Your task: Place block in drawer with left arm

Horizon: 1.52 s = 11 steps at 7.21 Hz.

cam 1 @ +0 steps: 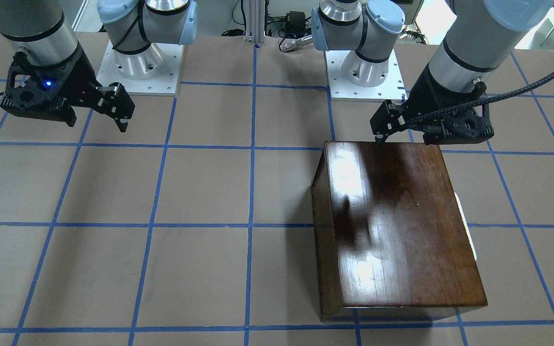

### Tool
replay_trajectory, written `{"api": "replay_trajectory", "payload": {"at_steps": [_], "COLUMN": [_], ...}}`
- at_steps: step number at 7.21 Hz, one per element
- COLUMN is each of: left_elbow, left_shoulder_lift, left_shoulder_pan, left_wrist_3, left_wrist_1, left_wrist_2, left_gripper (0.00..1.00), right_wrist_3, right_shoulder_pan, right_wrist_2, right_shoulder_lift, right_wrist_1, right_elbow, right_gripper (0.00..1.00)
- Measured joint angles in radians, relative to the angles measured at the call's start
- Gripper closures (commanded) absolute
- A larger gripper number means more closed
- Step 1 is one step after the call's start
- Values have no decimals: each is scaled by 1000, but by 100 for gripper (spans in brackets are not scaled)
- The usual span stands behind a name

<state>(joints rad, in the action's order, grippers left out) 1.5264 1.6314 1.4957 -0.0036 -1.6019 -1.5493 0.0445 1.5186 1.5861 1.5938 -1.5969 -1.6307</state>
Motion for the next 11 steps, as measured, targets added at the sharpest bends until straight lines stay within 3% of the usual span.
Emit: {"api": "replay_trajectory", "payload": {"at_steps": [4,8,11], "left_elbow": [-10,-42,-105], "left_shoulder_lift": [4,44,124], "left_shoulder_pan": [-29,-197,-338], "left_wrist_3": [0,40,195], "left_wrist_1": [12,33,58], "left_wrist_2": [3,47,77], "left_gripper": [0,0,0], "right_wrist_3": [0,0,0], "right_shoulder_pan": [0,0,0], "right_wrist_2": [0,0,0], "right_shoulder_lift": [0,0,0], "right_wrist_1": [0,0,0], "right_elbow": [0,0,0], "right_gripper": [0,0,0]}}
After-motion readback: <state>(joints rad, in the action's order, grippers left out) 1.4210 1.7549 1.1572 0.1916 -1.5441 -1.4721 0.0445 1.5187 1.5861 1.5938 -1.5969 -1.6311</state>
